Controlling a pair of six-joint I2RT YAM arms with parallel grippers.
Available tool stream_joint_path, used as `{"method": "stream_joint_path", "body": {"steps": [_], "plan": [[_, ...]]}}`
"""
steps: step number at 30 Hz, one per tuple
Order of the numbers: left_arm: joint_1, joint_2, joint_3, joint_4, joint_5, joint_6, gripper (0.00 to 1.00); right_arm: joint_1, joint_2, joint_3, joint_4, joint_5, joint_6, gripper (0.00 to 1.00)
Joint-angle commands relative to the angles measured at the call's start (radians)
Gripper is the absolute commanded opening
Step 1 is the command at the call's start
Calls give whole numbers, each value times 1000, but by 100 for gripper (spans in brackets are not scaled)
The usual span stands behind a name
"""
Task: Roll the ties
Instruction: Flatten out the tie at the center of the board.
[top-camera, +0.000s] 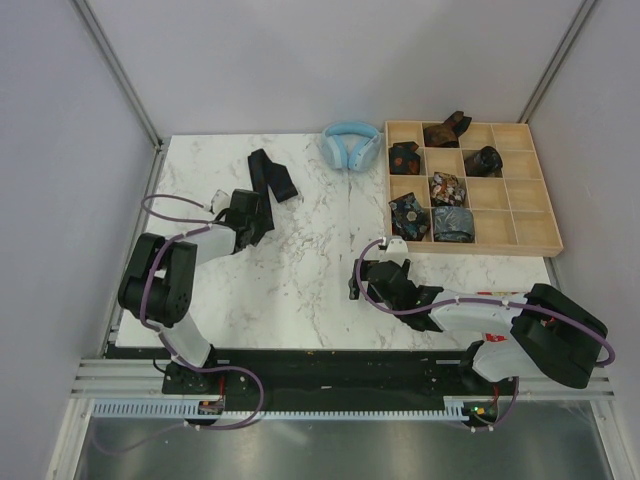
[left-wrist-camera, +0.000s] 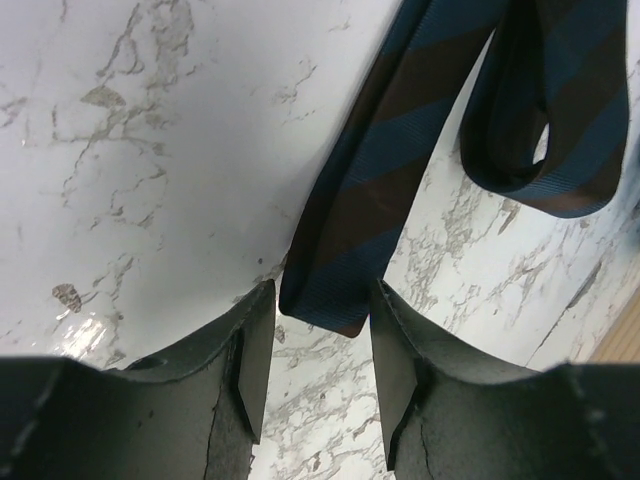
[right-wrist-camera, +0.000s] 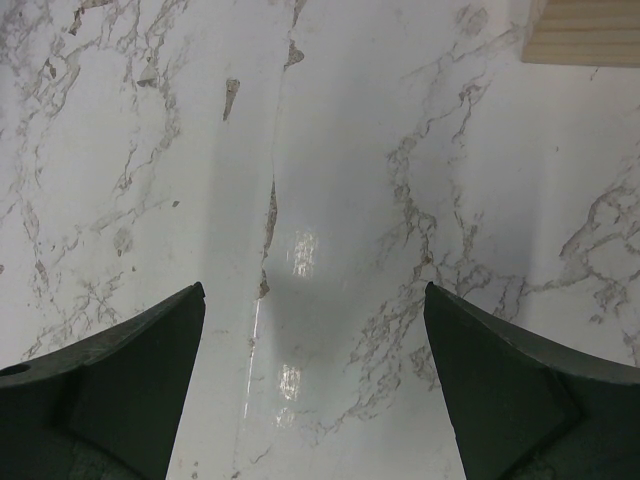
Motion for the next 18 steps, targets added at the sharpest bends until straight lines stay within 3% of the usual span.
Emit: {"method": "stream_joint_path", "body": {"steps": [1,6,11,14,18], "plan": [[-7,13,22,-70,-51,-65,49,4,-3,16,35,1,-6,98],[-7,30,18,-90,-56,-88,53,4,-4,13,38,0,-6,98],[-7,58,36,-89,-51,-89,51,4,-7,8,43,-2,-6,98],[-7,72,56,-102,-59,-99,44,4,-9,7,46,-2,-6,98],[-5,96,102,-150,-62,-106,25,4,-10,4,48,0,-6,98]]}}
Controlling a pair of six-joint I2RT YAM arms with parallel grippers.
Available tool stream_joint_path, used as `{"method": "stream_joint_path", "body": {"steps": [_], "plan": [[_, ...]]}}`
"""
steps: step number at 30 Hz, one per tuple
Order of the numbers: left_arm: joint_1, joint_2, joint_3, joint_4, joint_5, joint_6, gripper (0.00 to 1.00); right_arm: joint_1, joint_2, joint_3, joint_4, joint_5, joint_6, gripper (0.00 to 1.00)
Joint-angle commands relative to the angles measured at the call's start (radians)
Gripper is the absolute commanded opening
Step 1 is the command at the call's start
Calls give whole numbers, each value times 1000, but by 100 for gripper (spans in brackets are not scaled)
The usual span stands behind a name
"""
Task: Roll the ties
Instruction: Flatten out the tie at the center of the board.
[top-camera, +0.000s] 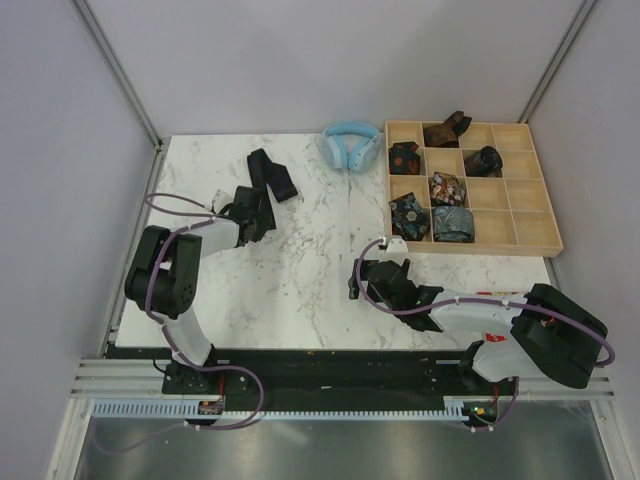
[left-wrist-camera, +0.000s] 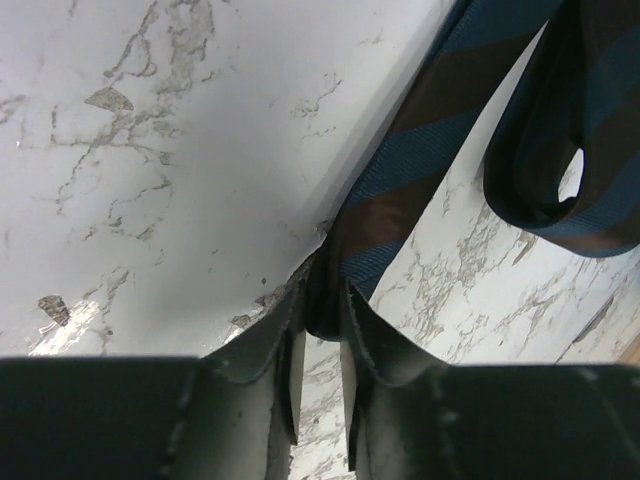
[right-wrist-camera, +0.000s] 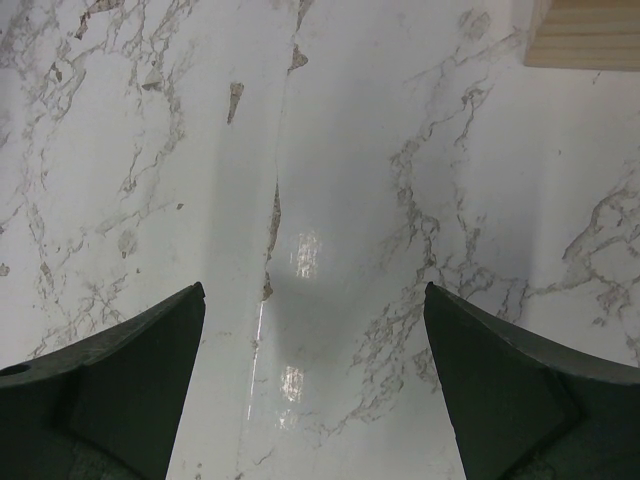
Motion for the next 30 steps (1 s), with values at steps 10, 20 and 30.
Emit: {"method": "stream_joint_path", "body": {"steps": [10,20,30], "plan": [[-4,-100,159,-175,133,230,2,4,-15,10,49,-1,-6,98],[-5,-373,483,-542,290,503,2,-4,-13,238,-70,-76,39,98],[-94,-471,707,-740,593,562,2,-6,-67,456,-267,-7,39,98]]}}
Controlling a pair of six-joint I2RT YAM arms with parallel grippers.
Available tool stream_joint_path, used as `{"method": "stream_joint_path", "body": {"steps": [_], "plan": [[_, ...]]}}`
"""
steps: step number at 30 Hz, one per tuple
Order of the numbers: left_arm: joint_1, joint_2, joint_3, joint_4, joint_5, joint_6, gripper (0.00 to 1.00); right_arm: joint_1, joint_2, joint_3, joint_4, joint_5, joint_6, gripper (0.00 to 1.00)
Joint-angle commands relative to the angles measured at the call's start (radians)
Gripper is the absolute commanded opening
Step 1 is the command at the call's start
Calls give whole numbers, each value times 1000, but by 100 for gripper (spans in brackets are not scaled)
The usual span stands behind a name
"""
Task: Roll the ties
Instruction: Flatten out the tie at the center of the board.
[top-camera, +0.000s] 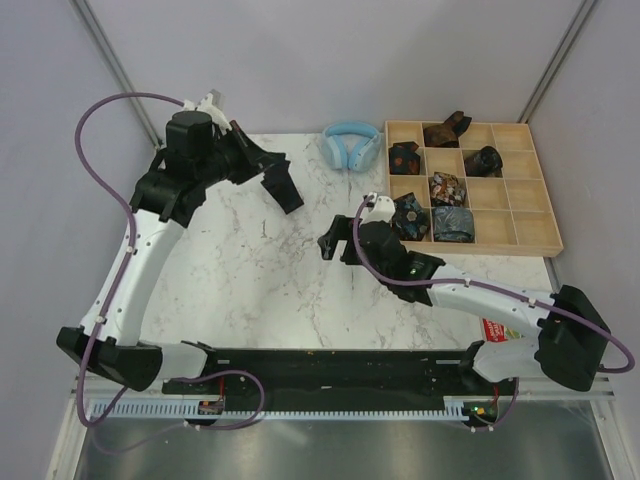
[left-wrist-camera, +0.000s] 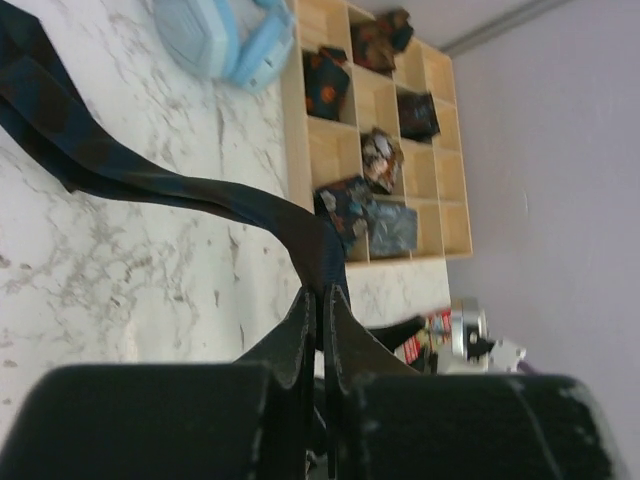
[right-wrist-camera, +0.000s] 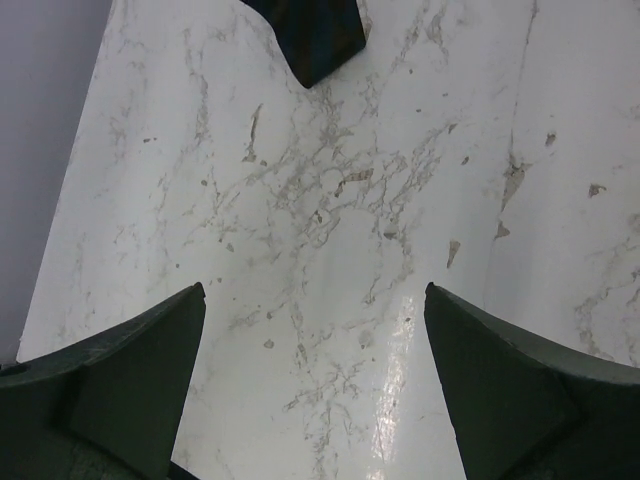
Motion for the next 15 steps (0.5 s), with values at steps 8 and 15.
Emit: {"method": "stream_joint_path", "body": {"steps": [8,15], "plan": [[-218,-230,-69,-240,189,-7,2,-40,-207,97,-272,155,47,98],[-386,-338,-172,-243,241,-113,2,-56,-330,114,-369,197,81,98]]}}
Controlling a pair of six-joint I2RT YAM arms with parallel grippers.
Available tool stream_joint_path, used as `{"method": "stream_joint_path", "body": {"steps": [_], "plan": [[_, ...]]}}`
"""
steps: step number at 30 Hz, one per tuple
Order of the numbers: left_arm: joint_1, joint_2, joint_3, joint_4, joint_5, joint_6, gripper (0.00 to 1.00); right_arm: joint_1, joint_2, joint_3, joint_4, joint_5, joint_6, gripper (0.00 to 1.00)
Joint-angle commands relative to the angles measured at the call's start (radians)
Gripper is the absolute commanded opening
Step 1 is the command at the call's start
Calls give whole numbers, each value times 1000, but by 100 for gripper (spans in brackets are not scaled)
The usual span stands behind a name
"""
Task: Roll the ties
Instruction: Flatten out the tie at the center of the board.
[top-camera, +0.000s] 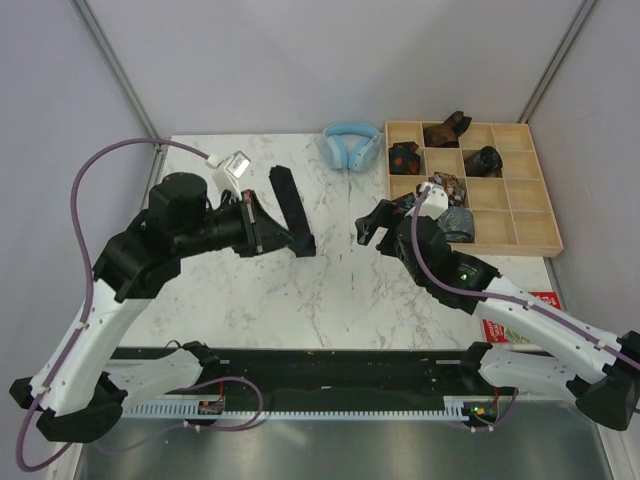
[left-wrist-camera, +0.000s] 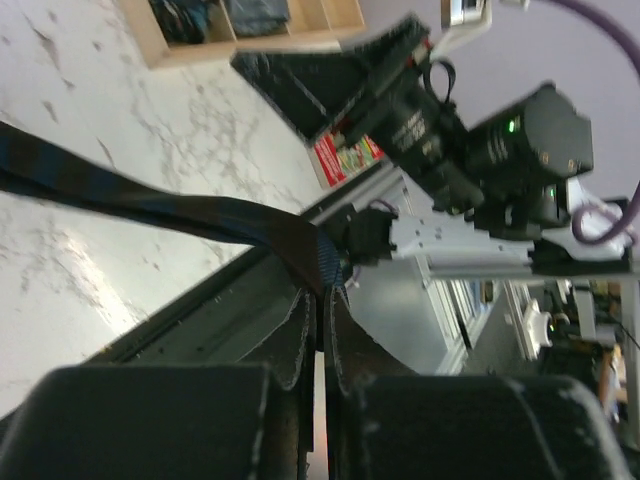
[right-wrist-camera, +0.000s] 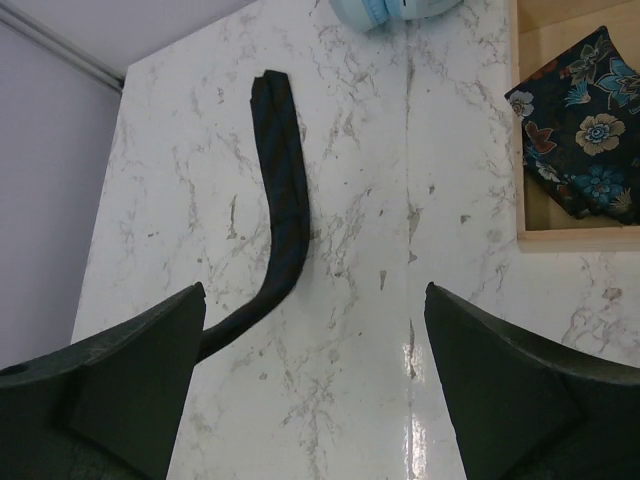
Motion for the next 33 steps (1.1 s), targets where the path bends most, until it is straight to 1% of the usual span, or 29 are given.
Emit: {"method": "stream_joint_path", "body": {"steps": [1,2,5,7,8,9,12,13,14,15,16,18,19,20,21,22,23,24,25,26,27,28,29,30,31,32,33], "plan": [[-101,-37,-75,-18,64,-99,2,-2,-63,55,-97,44,37,98],[-133,-63,-119,-33,60,-109,2,-2,-74,60,-110,35,50,98],[-171,-115,-181,-93,27,-133,2,-4,-77,51,-149,-8,78,98],[-176,-153,-253,-147,-6,-137,2,-4,-57,37,-146,-62,80,98],[-176,-201,-305,-159,-23,-143,2,-2,-43,26,-141,-80,80,98],[-178,-224,-334,-173,-49,-157,2,-2,-27,22,-131,-109,74,97],[-176,-305,-448,-181,-66,-188,2,-2,68,34,-77,-204,48,95],[-176,-327,-475,-182,-71,-195,2,-4,134,44,-49,-228,34,94],[-176,-345,-524,-182,-89,-212,2,-2,173,83,-34,-287,12,93],[-176,-379,-543,-182,-101,-221,2,-4,215,109,-25,-309,-26,93],[-176,-394,-560,-190,-115,-229,2,-4,315,141,-25,-332,-49,93],[-176,-428,-597,-194,-152,-251,2,-6,422,257,-37,-381,-84,91],[-176,-437,-607,-196,-160,-257,2,-6,531,302,-48,-396,-113,88],[-176,-445,-629,-196,-172,-272,2,-6,581,380,-48,-439,-124,83],[-178,-448,-636,-193,-177,-277,2,-6,628,420,-39,-462,-135,80],[-178,-453,-641,-194,-183,-277,2,-6,720,460,-32,-482,-152,76],[-176,-454,-649,-193,-195,-281,2,-6,765,536,-28,-504,-160,69],[-178,-454,-652,-193,-201,-281,2,-7,808,578,-23,-524,-166,66],[-175,-456,-655,-193,-209,-281,2,-10,893,657,-26,-528,-169,63],[-175,-457,-656,-194,-223,-283,2,-15,933,696,-25,-541,-169,62],[-176,-457,-656,-194,-230,-286,2,-21,1016,733,-23,-550,-166,62],[-175,-457,-658,-194,-238,-284,2,-33,1055,803,-22,-576,-149,62],[-175,-456,-657,-193,-250,-283,2,-41,1096,837,-16,-594,-140,59],[-175,-456,-656,-194,-255,-281,2,-44,1171,869,-3,-628,-134,56],[-176,-454,-658,-193,-263,-280,2,-50,1208,940,-5,-637,-131,54],[-175,-451,-660,-193,-272,-280,2,-55,1240,969,-6,-648,-126,52],[-176,-448,-660,-194,-275,-277,2,-61,1292,992,-5,-657,-124,51]]}}
